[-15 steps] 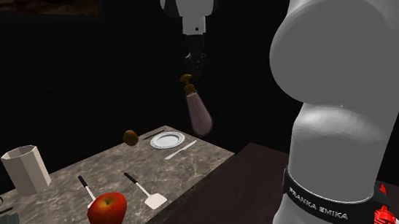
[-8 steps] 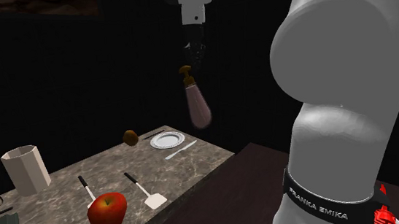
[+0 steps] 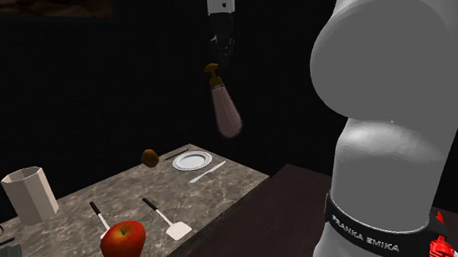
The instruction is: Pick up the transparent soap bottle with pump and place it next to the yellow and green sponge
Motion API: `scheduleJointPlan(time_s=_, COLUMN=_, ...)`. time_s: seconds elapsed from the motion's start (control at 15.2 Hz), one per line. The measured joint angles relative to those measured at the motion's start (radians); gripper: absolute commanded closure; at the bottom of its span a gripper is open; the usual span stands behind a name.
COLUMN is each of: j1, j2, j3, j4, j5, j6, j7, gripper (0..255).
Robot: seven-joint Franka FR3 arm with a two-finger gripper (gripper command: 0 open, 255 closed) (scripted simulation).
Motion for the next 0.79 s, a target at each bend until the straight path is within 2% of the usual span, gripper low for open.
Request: scheduleJointPlan(time_s=0.79, j1=0.001, j2=-0.023, j3=-0.001, j4=0.138, j5=-0.011, j6=-0.159, j7=0.011, gripper=255)
